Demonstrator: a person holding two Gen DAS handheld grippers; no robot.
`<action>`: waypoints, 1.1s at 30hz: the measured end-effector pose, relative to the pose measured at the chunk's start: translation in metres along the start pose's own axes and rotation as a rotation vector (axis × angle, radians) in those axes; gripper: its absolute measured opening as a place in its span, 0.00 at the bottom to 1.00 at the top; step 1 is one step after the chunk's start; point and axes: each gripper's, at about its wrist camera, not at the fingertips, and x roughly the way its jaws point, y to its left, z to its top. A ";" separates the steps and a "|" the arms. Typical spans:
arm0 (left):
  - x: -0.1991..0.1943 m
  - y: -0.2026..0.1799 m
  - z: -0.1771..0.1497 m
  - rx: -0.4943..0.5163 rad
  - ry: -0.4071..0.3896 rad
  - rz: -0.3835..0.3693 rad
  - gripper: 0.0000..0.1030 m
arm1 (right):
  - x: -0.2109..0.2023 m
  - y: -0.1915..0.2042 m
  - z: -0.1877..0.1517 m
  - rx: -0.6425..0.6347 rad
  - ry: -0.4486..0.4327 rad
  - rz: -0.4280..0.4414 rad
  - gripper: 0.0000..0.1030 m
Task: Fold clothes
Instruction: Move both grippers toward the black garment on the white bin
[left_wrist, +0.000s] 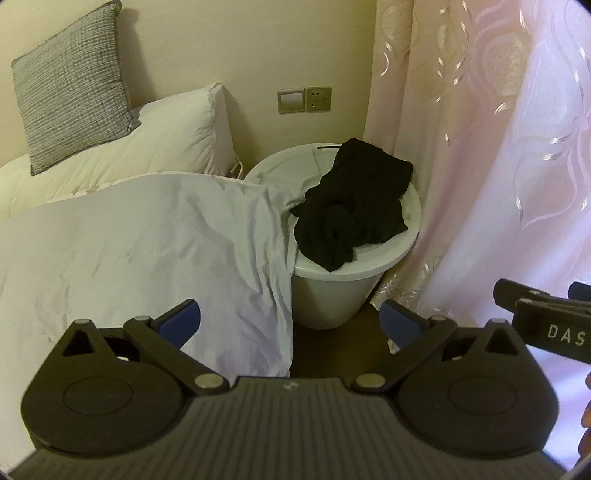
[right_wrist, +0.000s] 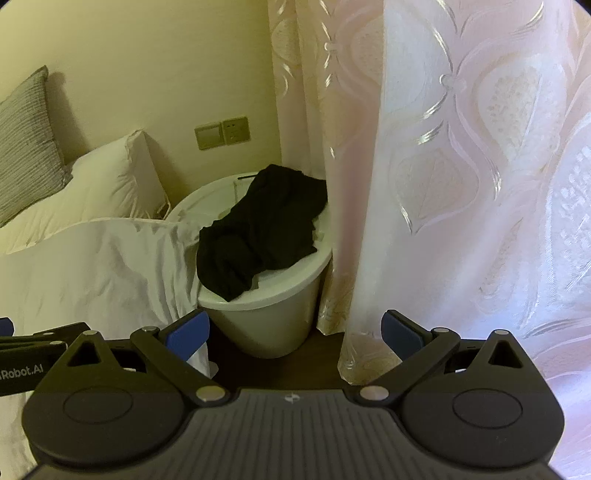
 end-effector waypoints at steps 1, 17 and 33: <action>0.001 0.002 0.001 -0.003 0.003 0.000 0.99 | 0.000 0.002 0.001 0.005 0.005 0.008 0.99; 0.032 0.011 0.020 -0.002 0.018 -0.023 0.99 | 0.012 0.014 0.009 0.009 -0.001 -0.017 0.99; 0.045 0.024 0.024 0.045 0.047 -0.084 0.99 | 0.020 0.033 0.005 0.036 -0.012 -0.041 0.99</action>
